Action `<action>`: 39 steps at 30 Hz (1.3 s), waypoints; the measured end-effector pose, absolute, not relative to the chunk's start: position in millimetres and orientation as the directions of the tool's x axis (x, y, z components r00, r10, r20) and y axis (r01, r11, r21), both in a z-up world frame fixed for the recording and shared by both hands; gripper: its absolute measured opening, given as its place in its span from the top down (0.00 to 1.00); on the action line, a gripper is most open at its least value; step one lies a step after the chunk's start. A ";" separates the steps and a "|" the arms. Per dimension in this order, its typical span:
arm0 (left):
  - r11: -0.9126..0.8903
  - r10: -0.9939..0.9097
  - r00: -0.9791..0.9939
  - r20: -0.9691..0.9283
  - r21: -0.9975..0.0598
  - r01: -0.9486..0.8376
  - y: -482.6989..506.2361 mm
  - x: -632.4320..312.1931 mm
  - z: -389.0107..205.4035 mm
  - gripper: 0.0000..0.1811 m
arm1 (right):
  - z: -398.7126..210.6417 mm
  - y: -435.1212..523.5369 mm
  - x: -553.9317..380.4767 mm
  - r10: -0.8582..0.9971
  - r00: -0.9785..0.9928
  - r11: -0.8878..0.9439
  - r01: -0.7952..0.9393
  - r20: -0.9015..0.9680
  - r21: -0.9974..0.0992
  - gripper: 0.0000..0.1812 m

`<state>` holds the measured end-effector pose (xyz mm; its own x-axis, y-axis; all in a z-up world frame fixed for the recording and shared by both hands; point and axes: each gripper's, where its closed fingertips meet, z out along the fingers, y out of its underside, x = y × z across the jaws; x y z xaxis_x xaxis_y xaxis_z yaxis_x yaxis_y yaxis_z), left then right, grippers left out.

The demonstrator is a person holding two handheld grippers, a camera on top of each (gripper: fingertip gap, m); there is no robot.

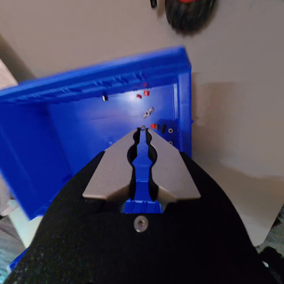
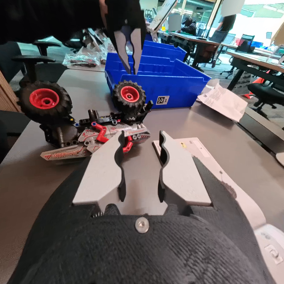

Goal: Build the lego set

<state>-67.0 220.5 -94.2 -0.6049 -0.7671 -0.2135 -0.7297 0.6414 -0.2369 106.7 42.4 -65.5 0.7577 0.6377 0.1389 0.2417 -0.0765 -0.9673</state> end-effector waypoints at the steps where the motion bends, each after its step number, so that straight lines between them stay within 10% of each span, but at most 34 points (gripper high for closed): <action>1: 0.650 -0.760 -0.603 -0.242 -0.253 -0.717 213.1 -58.6 -81.8 0.98 | -60.5 45.4 104.1 0.651 0.743 -0.066 0.261 0.157 -0.963 0.79; 11: 0.759 -0.650 -0.671 -0.357 -0.337 -0.556 109.8 33.7 -23.4 0.98 | -17.9 79.2 68.2 0.774 0.624 -0.034 0.211 0.108 -0.977 0.93; 24: 0.737 -0.652 -0.502 -0.568 -0.630 -0.244 48.0 84.0 33.9 0.98 | 40.2 49.2 78.7 0.861 0.280 -0.296 -0.404 -0.425 -0.865 0.90; 39: 0.765 -0.620 -0.488 -0.615 -0.612 -0.201 40.1 78.8 37.9 0.98 | 47.0 40.1 71.0 0.887 0.197 -0.305 -0.432 -0.419 -0.849 0.97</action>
